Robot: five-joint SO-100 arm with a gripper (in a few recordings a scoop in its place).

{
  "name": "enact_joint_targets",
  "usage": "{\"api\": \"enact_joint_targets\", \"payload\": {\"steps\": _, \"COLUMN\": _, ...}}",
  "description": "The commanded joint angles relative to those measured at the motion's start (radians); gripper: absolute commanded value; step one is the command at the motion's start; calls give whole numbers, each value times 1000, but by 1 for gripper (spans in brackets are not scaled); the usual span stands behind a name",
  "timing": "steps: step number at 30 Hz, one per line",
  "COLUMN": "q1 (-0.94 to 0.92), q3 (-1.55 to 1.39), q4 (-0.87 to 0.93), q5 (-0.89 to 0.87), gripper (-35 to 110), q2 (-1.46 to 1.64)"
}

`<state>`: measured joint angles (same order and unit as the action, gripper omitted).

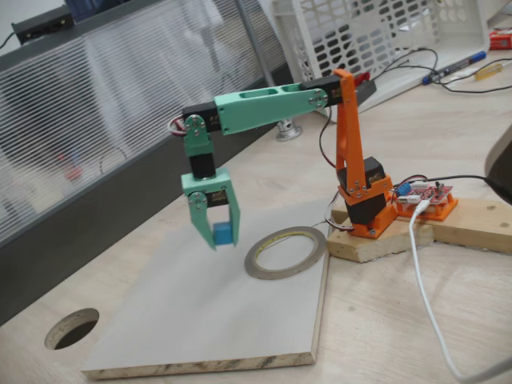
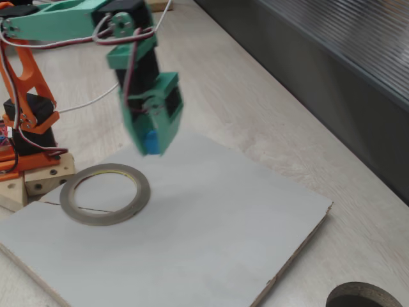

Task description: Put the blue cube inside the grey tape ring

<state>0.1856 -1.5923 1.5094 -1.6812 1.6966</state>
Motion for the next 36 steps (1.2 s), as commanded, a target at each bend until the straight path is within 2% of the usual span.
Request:
{"api": "enact_joint_targets", "payload": {"steps": 1, "q1": -117, "q3": -98, "q4": -5, "q5": -17, "gripper": 8, "q2": 75}}
{"api": "enact_joint_targets", "payload": {"steps": 6, "q1": -212, "q3": -218, "q4": -6, "q5": -17, "gripper": 8, "q2": 133}}
{"api": "enact_joint_targets", "payload": {"steps": 13, "q1": -215, "q3": -337, "q4": -6, "q5": -25, "gripper": 8, "q2": 201}}
{"api": "enact_joint_targets", "payload": {"steps": 21, "q1": -229, "q3": -342, "q4": -3, "q5": -25, "gripper": 8, "q2": 202}}
{"api": "enact_joint_targets", "payload": {"steps": 28, "q1": -426, "q3": -344, "q4": -3, "q5": -18, "gripper": 8, "q2": 202}}
{"api": "enact_joint_targets", "payload": {"steps": 36, "q1": -426, "q3": -347, "q4": 8, "q5": -25, "gripper": 8, "q2": 201}}
